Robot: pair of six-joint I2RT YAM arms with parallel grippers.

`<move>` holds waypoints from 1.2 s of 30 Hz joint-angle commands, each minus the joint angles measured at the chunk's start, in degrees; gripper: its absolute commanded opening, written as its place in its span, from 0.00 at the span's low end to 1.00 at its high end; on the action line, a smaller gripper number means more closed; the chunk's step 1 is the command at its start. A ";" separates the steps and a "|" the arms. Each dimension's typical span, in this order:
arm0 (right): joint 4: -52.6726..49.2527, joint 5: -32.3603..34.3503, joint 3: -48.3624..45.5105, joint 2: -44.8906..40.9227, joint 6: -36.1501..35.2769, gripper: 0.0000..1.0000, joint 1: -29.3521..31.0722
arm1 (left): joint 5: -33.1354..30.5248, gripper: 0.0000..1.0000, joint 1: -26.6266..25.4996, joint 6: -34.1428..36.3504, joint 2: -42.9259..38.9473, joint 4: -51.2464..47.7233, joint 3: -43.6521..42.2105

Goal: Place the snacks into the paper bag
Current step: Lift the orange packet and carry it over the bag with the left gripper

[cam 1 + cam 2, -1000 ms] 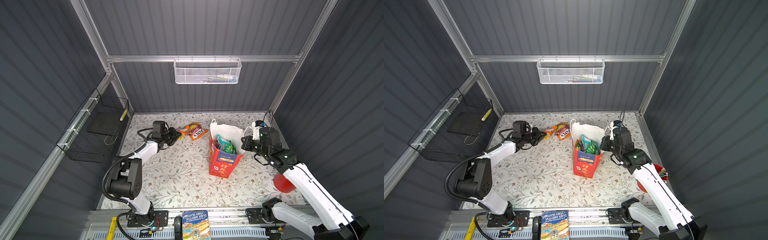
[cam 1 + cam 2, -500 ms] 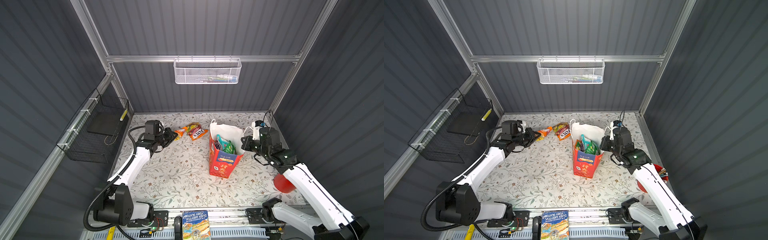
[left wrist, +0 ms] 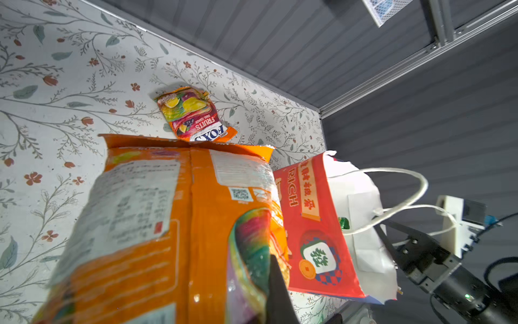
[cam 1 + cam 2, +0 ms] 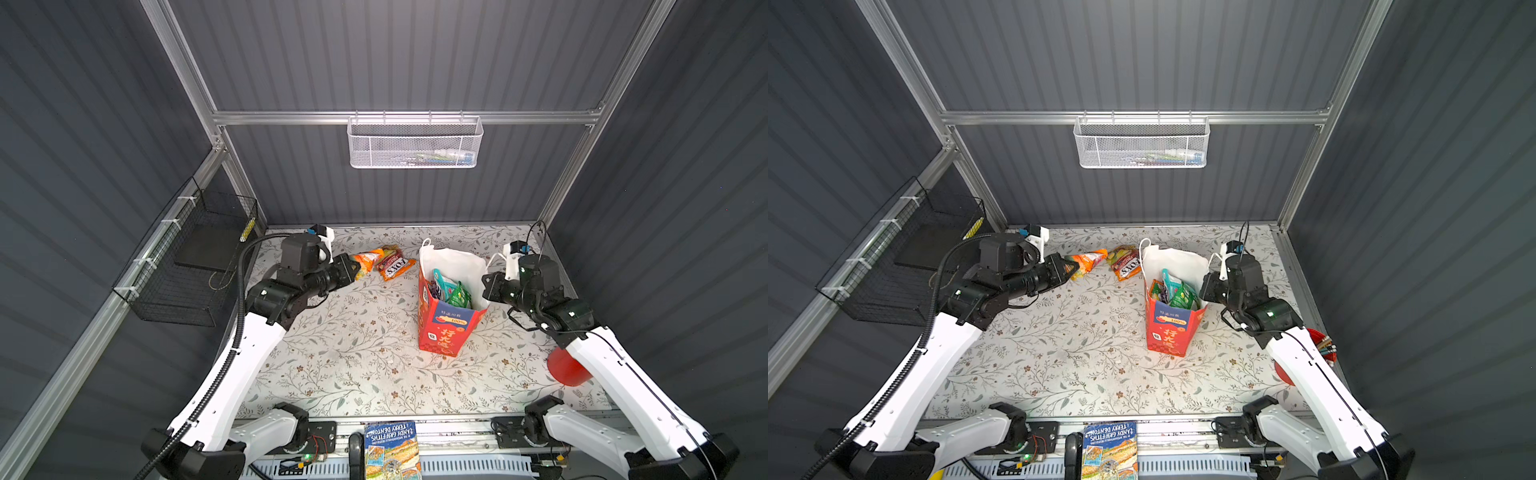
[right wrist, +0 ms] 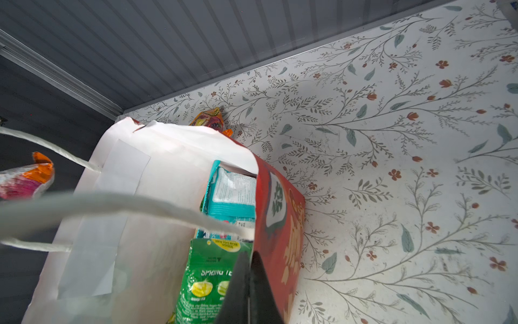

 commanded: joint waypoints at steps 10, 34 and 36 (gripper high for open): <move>2.70 0.73 0.12 0.05 -0.58 0.00 -0.31 | 2.04 0.00 -11.05 1.87 3.69 -2.45 19.02; 2.31 1.32 0.21 -0.47 -0.87 0.00 -0.33 | -17.50 0.00 -40.84 10.16 31.03 -8.33 43.88; 2.27 1.21 0.21 -0.48 -0.85 0.00 -0.33 | -19.88 0.00 -40.84 9.92 31.09 -8.65 44.20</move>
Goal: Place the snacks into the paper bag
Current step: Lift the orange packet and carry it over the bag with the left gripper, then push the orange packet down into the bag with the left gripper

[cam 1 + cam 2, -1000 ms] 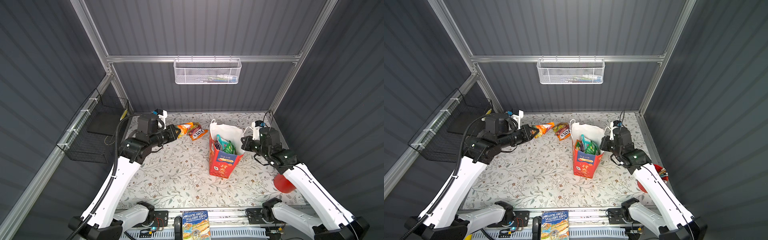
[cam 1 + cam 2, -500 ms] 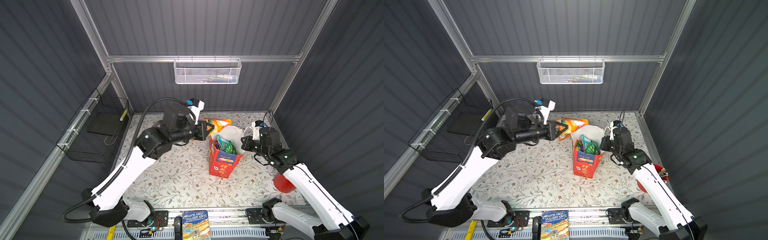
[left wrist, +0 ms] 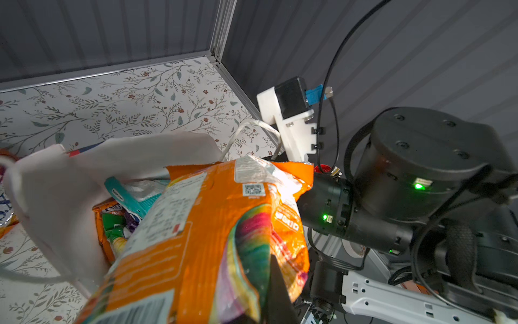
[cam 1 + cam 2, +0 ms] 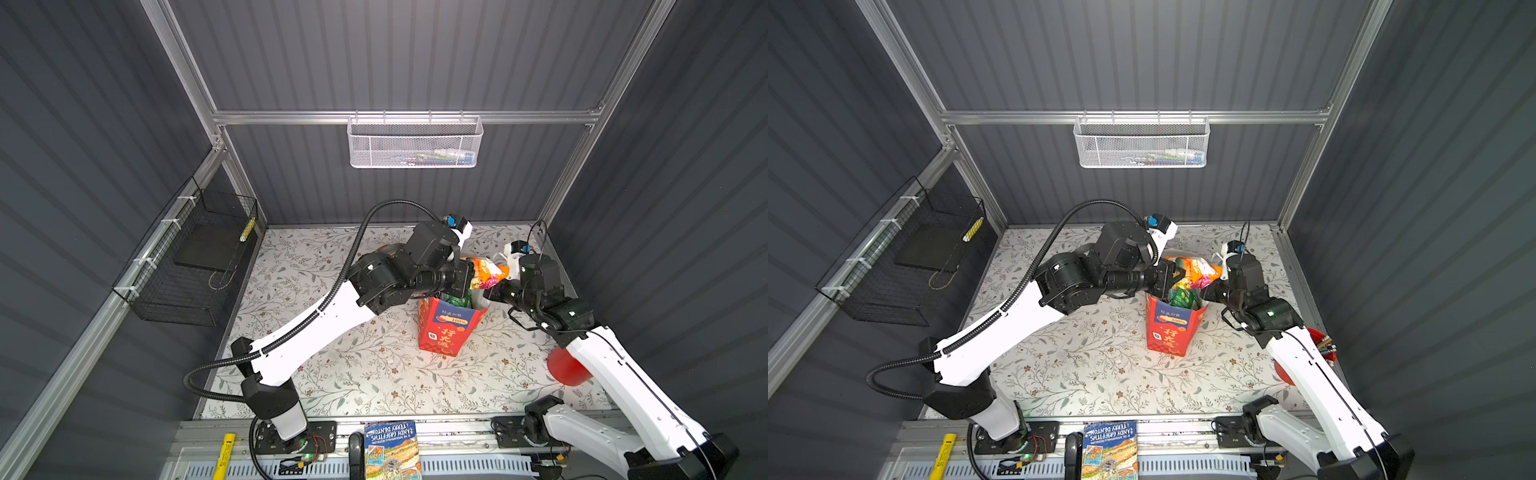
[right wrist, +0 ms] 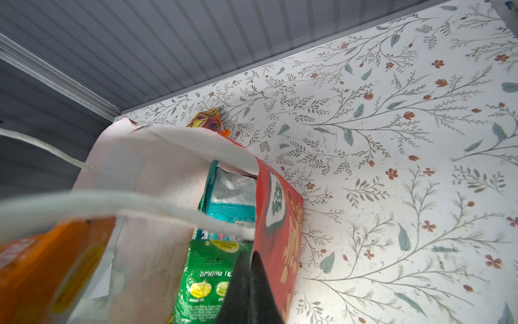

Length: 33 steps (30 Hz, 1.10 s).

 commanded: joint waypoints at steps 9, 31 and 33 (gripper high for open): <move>2.29 1.20 0.21 -1.18 -0.87 0.00 -0.09 | -11.94 0.00 -0.57 0.85 1.18 -6.21 2.50; 2.25 0.90 0.12 -1.53 -0.88 0.00 -0.01 | -8.67 0.00 -0.48 2.86 19.32 -15.17 18.94; 2.25 0.77 0.12 -1.53 -0.86 0.00 -0.01 | -10.08 0.00 -0.36 3.33 21.58 -16.45 20.59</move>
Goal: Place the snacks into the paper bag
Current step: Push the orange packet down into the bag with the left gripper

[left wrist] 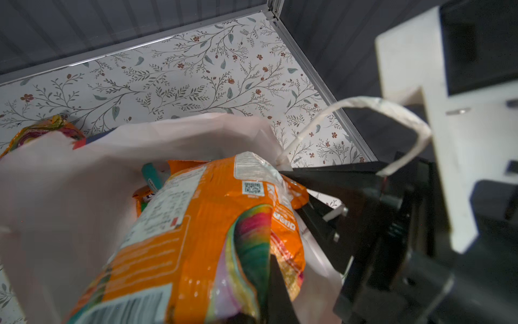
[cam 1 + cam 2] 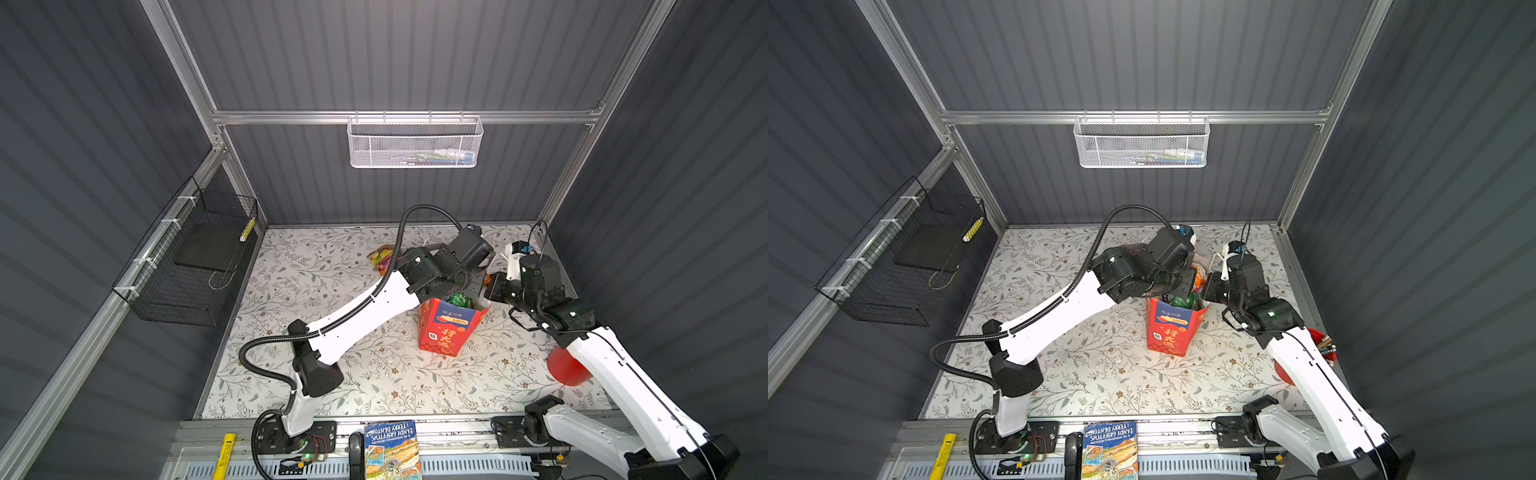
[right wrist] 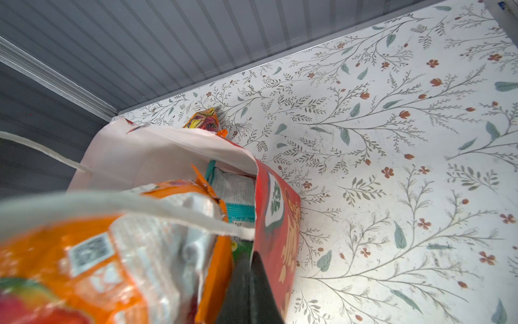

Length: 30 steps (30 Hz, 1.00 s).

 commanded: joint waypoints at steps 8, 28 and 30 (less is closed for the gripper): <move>2.78 0.51 0.11 -0.87 -0.80 0.00 -0.01 | -3.40 0.00 2.90 1.93 2.75 -3.51 -1.51; 2.94 0.59 -0.01 -0.48 -0.77 0.00 -0.01 | 0.56 0.36 3.72 5.94 -10.33 5.36 -9.04; 2.93 0.49 -0.02 -0.43 -0.69 0.00 -0.03 | -0.17 0.31 3.72 6.24 -7.35 3.11 -6.01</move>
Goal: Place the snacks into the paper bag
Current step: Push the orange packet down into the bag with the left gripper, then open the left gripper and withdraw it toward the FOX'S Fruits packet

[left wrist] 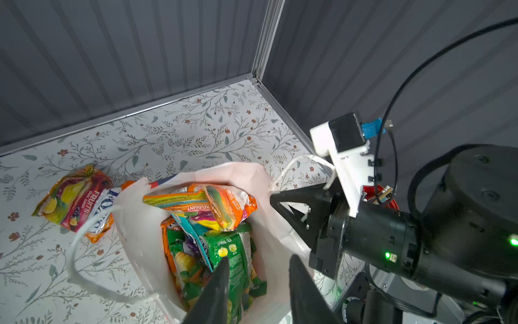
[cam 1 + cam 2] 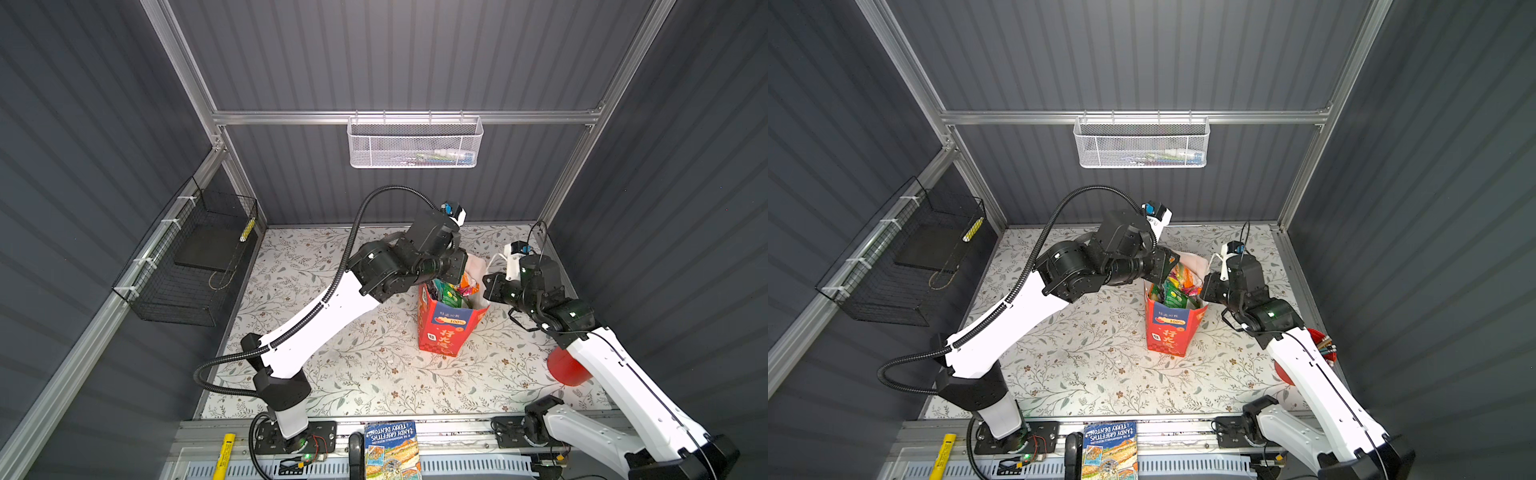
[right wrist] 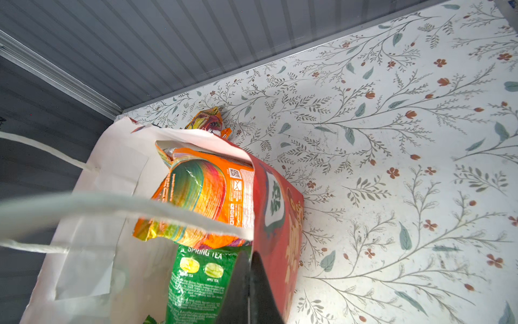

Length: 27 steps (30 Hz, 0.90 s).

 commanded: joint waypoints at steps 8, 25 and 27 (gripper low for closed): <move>2.65 1.16 0.03 -0.70 -0.86 0.00 -0.10 | -6.63 0.25 -0.04 3.51 16.84 -9.78 11.22; 2.65 1.39 0.03 -0.32 -0.90 0.00 -0.10 | 5.01 0.24 -0.04 2.24 27.09 -13.34 7.83; 2.74 1.33 0.03 -0.22 -0.91 0.00 -0.10 | 5.75 0.25 -0.04 2.17 27.11 -14.99 10.55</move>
